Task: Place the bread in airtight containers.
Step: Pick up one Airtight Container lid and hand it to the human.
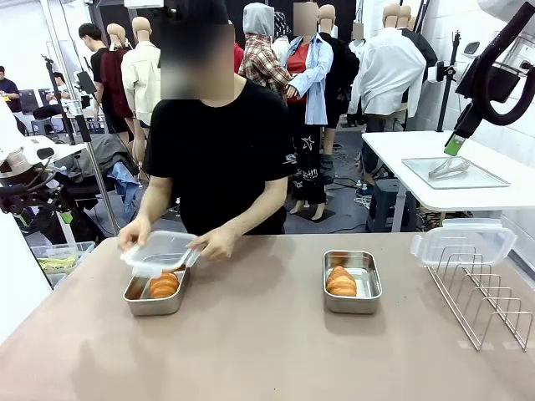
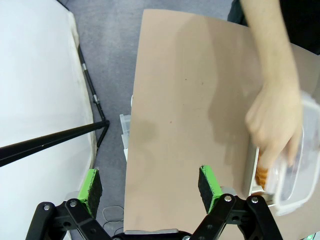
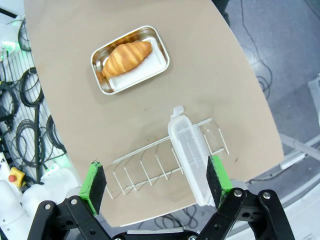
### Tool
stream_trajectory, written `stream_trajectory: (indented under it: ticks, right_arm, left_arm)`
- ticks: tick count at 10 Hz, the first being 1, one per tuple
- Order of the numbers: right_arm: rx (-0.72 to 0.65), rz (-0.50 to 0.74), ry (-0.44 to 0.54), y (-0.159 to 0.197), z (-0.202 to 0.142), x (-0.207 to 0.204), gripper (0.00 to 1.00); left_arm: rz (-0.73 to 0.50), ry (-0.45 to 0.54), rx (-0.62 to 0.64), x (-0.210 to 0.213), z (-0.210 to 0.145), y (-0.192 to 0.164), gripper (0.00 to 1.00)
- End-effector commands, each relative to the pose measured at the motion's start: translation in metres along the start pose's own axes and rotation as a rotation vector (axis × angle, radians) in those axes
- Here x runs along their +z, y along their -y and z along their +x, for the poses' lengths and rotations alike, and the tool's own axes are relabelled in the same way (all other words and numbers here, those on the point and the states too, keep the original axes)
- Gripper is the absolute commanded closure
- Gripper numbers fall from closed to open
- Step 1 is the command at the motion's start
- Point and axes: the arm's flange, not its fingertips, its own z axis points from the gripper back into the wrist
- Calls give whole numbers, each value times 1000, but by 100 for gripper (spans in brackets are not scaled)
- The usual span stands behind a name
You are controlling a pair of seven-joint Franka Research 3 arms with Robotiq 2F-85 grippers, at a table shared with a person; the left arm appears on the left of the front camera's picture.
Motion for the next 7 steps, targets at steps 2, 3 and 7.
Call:
stream_trajectory:
  ticks: [2, 3, 7]
  right_arm:
    - [-11, -10, 10, 2, 4, -1, 0]
    - [-11, -10, 10, 2, 4, -1, 0]
    - [-11, -10, 10, 2, 4, -1, 0]
  left_arm:
    - [19, 1, 6, 2, 0, 0, 0]
    - [19, 1, 6, 2, 0, 0, 0]
    - [19, 1, 6, 2, 0, 0, 0]
